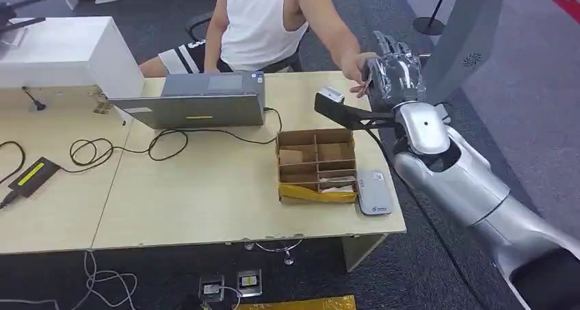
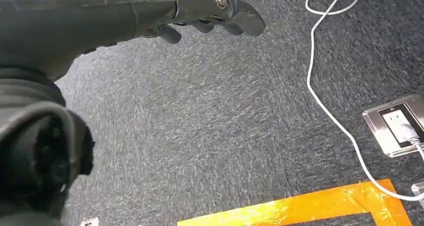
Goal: Pass the card to the sensor for recognition and then transmit it.
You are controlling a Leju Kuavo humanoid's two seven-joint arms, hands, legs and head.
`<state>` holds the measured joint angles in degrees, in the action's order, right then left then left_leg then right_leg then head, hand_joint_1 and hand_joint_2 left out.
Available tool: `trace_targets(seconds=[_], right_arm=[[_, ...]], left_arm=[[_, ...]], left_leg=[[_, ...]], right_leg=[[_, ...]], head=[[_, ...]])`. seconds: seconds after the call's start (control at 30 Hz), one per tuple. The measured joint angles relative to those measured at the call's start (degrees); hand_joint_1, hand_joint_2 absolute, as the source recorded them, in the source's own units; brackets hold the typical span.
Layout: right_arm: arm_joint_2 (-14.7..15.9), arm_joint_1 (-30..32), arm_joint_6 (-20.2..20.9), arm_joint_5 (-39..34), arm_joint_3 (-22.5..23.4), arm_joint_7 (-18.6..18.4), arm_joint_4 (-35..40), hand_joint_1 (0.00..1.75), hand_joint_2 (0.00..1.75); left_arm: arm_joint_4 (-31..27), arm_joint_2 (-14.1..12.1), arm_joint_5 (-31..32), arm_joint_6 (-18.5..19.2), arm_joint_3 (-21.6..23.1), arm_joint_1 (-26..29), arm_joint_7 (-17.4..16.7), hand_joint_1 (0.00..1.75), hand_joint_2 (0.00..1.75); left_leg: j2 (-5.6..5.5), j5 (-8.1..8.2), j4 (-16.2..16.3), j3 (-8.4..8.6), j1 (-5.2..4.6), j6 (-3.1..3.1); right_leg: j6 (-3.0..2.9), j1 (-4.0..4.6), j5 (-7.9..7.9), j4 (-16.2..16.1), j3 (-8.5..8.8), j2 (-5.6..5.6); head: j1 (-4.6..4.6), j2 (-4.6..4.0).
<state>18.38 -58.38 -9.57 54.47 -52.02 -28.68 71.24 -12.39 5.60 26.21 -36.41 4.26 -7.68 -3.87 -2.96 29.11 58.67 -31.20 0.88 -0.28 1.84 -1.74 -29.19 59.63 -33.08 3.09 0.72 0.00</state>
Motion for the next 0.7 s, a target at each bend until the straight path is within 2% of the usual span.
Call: trace_targets(seconds=[0.33,0.37,0.4,0.43,0.7], right_arm=[[-4.9,-2.6,-6.6,-2.8,-3.1,2.6,-10.1,1.75,1.75],[-5.3,-2.8,-7.1,-3.0,-3.2,2.9,-11.1,1.29,1.75],[-5.6,-2.9,-7.5,-3.3,-3.4,3.1,-12.1,0.26,1.75],[-6.1,-3.0,-7.9,-3.4,-3.7,3.1,-13.2,0.00,1.75],[-7.1,-3.0,-9.8,-3.5,-5.6,2.5,-18.6,0.00,1.75]], left_arm=[[-0.2,-0.2,-0.5,0.6,2.3,0.0,-1.2,0.00,0.00],[-0.2,-0.2,-0.5,0.6,2.5,0.0,-1.4,0.00,0.00],[-0.4,-0.2,-0.6,0.6,2.8,0.0,-1.6,0.00,0.00],[-0.4,-0.3,-0.7,0.6,3.2,0.0,-1.7,0.00,0.00],[-0.5,-0.5,-1.2,0.6,4.9,0.0,-2.1,0.00,0.00]], left_leg=[[0.00,-0.02,0.0,0.01,0.01,-0.02],[0.00,-0.02,0.0,0.01,0.01,-0.02],[0.00,-0.02,0.0,0.01,0.01,-0.02],[0.00,-0.02,0.0,0.02,0.01,-0.02],[0.01,-0.02,0.0,0.03,0.00,-0.03]], right_leg=[[-0.01,0.02,0.01,0.0,-0.01,0.01],[-0.01,0.02,0.01,0.0,-0.01,0.00],[-0.01,0.02,0.01,0.0,-0.01,0.00],[-0.01,0.01,0.01,0.0,-0.01,0.00],[-0.01,0.01,0.01,0.0,-0.02,0.00]], head=[[0.02,0.00],[0.02,0.00],[0.02,0.00],[0.02,0.00],[0.00,0.00]])
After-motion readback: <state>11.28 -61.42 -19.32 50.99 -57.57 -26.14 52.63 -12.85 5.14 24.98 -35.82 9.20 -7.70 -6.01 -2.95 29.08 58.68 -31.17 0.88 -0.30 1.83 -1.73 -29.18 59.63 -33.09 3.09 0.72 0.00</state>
